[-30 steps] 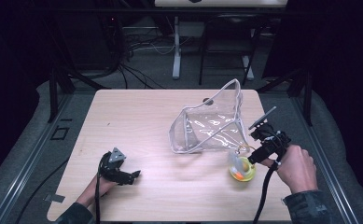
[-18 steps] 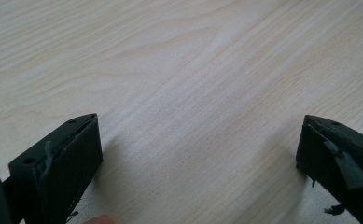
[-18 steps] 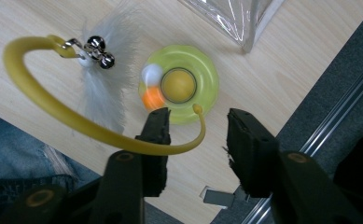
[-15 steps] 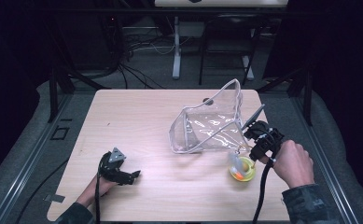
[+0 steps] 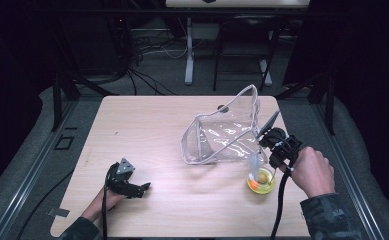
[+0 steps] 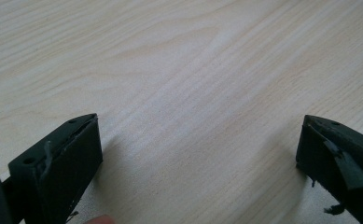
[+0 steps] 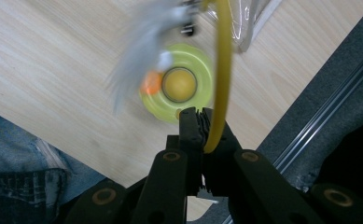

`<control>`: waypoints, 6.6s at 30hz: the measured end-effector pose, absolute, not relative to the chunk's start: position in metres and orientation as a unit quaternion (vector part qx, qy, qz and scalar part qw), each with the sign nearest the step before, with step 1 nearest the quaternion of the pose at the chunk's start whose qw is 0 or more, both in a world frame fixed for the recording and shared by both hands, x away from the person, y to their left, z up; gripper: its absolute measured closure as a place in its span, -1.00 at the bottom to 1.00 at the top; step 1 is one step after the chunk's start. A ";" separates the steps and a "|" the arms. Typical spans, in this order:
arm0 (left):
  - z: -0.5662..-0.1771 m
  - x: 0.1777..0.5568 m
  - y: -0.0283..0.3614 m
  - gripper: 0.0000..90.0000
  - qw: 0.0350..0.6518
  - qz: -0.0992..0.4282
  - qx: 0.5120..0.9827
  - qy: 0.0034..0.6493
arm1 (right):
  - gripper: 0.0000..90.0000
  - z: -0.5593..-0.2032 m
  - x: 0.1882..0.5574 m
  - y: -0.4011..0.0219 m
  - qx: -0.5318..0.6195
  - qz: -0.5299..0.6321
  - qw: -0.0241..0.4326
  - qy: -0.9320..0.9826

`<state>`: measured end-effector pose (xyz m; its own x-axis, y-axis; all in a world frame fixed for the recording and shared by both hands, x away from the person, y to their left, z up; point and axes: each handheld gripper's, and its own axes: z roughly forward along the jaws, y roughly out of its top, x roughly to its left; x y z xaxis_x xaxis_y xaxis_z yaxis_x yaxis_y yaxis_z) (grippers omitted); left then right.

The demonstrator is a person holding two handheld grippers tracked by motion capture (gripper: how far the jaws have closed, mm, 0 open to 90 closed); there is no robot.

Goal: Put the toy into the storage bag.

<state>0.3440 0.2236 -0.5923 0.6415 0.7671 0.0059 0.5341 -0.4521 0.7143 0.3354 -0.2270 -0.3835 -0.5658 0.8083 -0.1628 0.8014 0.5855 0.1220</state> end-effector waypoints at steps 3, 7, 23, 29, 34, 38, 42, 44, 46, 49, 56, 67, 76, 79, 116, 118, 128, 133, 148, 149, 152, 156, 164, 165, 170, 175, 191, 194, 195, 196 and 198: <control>-0.592 0.344 0.223 -1.00 0.352 0.166 0.834 0.391 | 0.94 -0.383 0.337 -0.227 0.456 0.018 0.099 0.884; -0.593 0.344 0.223 -1.00 0.353 0.165 0.834 0.391 | 0.94 -0.381 0.340 -0.228 0.454 0.012 0.091 0.886; -0.592 0.344 0.224 -1.00 0.350 0.164 0.836 0.389 | 0.94 -0.367 0.345 -0.236 0.460 0.013 0.078 0.885; -0.592 0.344 0.224 -1.00 0.351 0.164 0.836 0.389 | 0.94 -0.362 0.348 -0.241 0.466 0.014 0.070 0.882; -0.592 0.344 0.224 -1.00 0.350 0.163 0.836 0.389 | 0.95 -0.358 0.353 -0.247 0.471 0.009 0.067 0.879; -0.592 0.344 0.224 -1.00 0.351 0.164 0.836 0.389 | 0.94 -0.355 0.357 -0.254 0.478 0.007 0.069 0.876; -0.592 0.344 0.224 -1.00 0.351 0.163 0.836 0.389 | 0.94 -0.352 0.359 -0.258 0.485 0.007 0.068 0.872; -0.592 0.344 0.224 -1.00 0.351 0.164 0.836 0.389 | 0.94 -0.349 0.361 -0.262 0.495 0.013 0.070 0.866; -0.592 0.344 0.224 -1.00 0.351 0.165 0.836 0.389 | 0.94 -0.346 0.362 -0.265 0.494 0.009 0.069 0.867; -0.593 0.344 0.224 -1.00 0.353 0.165 0.835 0.389 | 0.94 -0.342 0.364 -0.268 0.498 0.007 0.071 0.864; -0.592 0.344 0.224 -0.99 0.350 0.163 0.837 0.389 | 0.94 -0.330 0.370 -0.274 0.506 -0.001 0.078 0.859; -0.591 0.343 0.224 -0.99 0.346 0.163 0.838 0.390 | 0.94 -0.320 0.385 -0.281 0.524 0.005 0.082 0.848; -0.591 0.343 0.223 -1.00 0.348 0.161 0.838 0.389 | 0.94 -0.313 0.400 -0.285 0.529 0.005 0.072 0.846; -0.591 0.343 0.223 -1.00 0.347 0.161 0.838 0.389 | 0.94 -0.311 0.404 -0.288 0.533 0.001 0.071 0.843; -0.591 0.342 0.224 -0.99 0.347 0.162 0.838 0.388 | 0.95 -0.268 0.427 -0.298 0.574 0.023 0.109 0.811; -0.591 0.342 0.224 -0.99 0.347 0.162 0.839 0.387 | 0.95 -0.263 0.428 -0.296 0.571 0.018 0.111 0.813; -0.591 0.342 0.223 -0.99 0.348 0.162 0.837 0.390 | 0.95 -0.240 0.428 -0.289 0.564 0.022 0.127 0.816; -0.591 0.342 0.223 -0.99 0.348 0.162 0.837 0.390 | 0.95 -0.226 0.426 -0.284 0.563 0.025 0.138 0.814; -0.591 0.340 0.224 -0.99 0.347 0.163 0.837 0.390 | 0.95 -0.196 0.421 -0.262 0.549 0.031 0.162 0.819; -0.591 0.340 0.224 -0.99 0.347 0.163 0.837 0.390 | 0.95 -0.194 0.421 -0.261 0.549 0.031 0.163 0.819; -0.591 0.340 0.224 -0.99 0.347 0.163 0.837 0.390 | 0.95 -0.190 0.422 -0.256 0.544 0.037 0.166 0.822; -0.592 0.340 0.223 -0.99 0.349 0.162 0.835 0.393 | 0.95 -0.184 0.422 -0.249 0.540 0.041 0.172 0.823; -0.591 0.340 0.224 -0.99 0.348 0.163 0.837 0.391 | 0.94 -0.174 0.424 -0.230 0.524 0.049 0.179 0.831; -0.591 0.340 0.224 -0.99 0.348 0.163 0.837 0.391 | 0.95 -0.173 0.424 -0.227 0.521 0.047 0.180 0.833; -0.591 0.340 0.224 -0.99 0.348 0.163 0.836 0.391 | 0.94 -0.168 0.426 -0.212 0.509 0.057 0.184 0.839; -0.591 0.340 0.224 -0.99 0.348 0.163 0.837 0.391 | 0.94 -0.168 0.427 -0.199 0.498 0.058 0.184 0.845; -0.592 0.340 0.223 -0.99 0.348 0.162 0.837 0.390 | 0.94 -0.174 0.438 -0.155 0.465 0.066 0.183 0.864; -0.592 0.340 0.223 -0.99 0.349 0.162 0.837 0.390 | 0.94 -0.179 0.442 -0.147 0.459 0.068 0.179 0.867; -0.592 0.340 0.223 -0.99 0.349 0.162 0.837 0.390 | 0.94 -0.180 0.443 -0.145 0.458 0.068 0.180 0.868; -0.592 0.340 0.223 -0.99 0.348 0.162 0.837 0.390 | 0.94 -0.182 0.444 -0.143 0.457 0.072 0.179 0.868; -0.592 0.340 0.223 -0.99 0.348 0.162 0.837 0.390 | 0.94 -0.185 0.446 -0.139 0.453 0.068 0.178 0.871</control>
<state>0.3401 0.2235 -0.5915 0.6436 0.7653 -0.0006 0.5396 -0.4533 0.7095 0.4458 -0.1388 -0.1846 -0.5258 0.8135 -0.2483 0.7648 0.5800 0.2807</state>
